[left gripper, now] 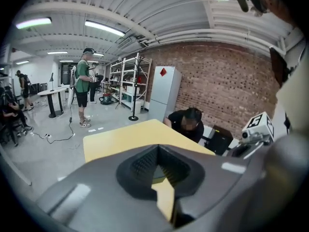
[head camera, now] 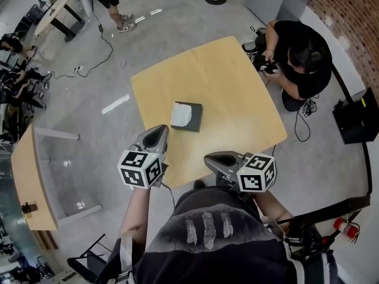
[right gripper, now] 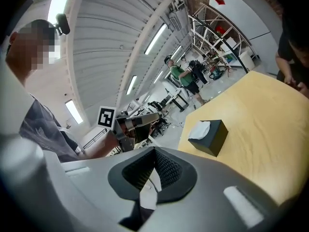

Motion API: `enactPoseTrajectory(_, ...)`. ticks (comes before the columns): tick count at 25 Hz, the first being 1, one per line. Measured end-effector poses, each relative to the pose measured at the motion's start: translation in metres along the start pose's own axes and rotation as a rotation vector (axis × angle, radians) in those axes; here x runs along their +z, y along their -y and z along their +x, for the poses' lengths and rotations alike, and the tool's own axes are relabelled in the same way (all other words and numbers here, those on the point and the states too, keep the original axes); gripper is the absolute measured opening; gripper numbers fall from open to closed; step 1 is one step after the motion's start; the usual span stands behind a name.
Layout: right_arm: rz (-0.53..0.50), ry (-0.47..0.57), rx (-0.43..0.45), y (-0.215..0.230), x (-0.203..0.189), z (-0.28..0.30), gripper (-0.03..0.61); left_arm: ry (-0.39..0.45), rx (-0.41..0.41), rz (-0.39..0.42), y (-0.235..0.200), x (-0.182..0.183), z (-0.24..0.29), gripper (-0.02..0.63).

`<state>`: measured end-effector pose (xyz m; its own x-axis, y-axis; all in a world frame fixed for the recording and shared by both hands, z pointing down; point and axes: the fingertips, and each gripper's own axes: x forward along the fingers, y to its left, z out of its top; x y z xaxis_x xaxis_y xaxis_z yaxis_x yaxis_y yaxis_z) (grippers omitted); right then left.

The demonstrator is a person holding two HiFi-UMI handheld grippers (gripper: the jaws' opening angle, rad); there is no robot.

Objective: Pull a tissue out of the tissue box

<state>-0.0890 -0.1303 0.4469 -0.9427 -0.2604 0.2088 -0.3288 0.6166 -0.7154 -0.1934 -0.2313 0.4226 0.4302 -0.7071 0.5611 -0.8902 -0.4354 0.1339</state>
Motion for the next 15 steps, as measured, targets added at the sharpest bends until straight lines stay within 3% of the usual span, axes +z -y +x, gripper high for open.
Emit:
enactPoseTrajectory(3, 0.027, -0.004, 0.035, 0.023, 0.008, -0.019, -0.003, -0.061, 0.042, 0.012, 0.007, -0.005, 0.027, 0.03)
enactPoseTrajectory(5, 0.056, -0.012, 0.062, 0.033, 0.011, -0.027, -0.003, -0.112, 0.078, 0.024, 0.007, -0.009, 0.037, 0.159)
enactPoseTrajectory(9, 0.068, -0.066, 0.077, 0.051, 0.011, -0.031, -0.003, -0.171, 0.143, 0.024, -0.014, -0.02, 0.047, 0.245)
enactPoseTrajectory(15, 0.002, -0.102, 0.069, 0.068, 0.021, -0.026, -0.003, -0.334, 0.151, 0.023, -0.048, -0.054, 0.08, 0.258)
